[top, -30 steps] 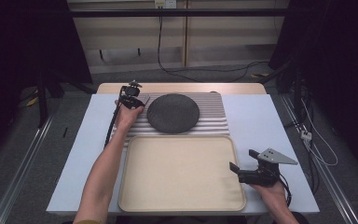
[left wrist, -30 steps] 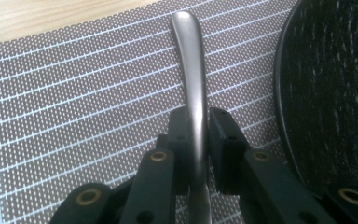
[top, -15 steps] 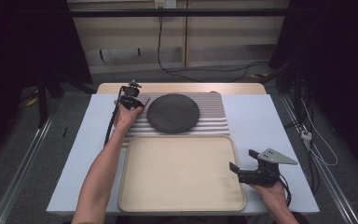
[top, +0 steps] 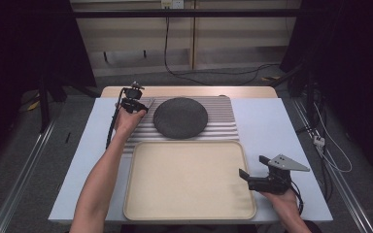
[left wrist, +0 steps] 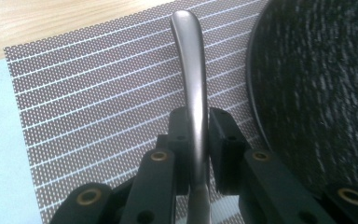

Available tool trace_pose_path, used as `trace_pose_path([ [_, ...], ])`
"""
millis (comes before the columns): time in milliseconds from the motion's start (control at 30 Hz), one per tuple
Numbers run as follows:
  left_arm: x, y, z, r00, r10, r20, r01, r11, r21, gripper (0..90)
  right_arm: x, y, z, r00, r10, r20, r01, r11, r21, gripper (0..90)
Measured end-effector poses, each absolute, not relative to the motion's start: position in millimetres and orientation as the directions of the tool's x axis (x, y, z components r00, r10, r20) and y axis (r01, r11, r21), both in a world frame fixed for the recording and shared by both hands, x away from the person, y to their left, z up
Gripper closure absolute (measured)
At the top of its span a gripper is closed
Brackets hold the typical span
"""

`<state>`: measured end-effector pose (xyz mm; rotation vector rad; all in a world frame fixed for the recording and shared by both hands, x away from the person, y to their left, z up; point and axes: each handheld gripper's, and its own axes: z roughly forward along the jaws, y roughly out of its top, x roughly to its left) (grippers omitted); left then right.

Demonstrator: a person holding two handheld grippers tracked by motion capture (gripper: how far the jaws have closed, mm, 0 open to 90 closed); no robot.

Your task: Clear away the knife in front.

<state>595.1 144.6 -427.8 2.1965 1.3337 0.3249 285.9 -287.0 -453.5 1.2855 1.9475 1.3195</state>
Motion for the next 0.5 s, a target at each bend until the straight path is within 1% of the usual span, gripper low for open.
trace_pose_path([
  [500,574.2,146.1,-418.8,0.514,0.855,-0.072,0.711,-0.378,0.593,79.9,285.0,-287.1,-452.7,-0.467,0.876,0.118,0.435,0.111,0.894,5.4],
])
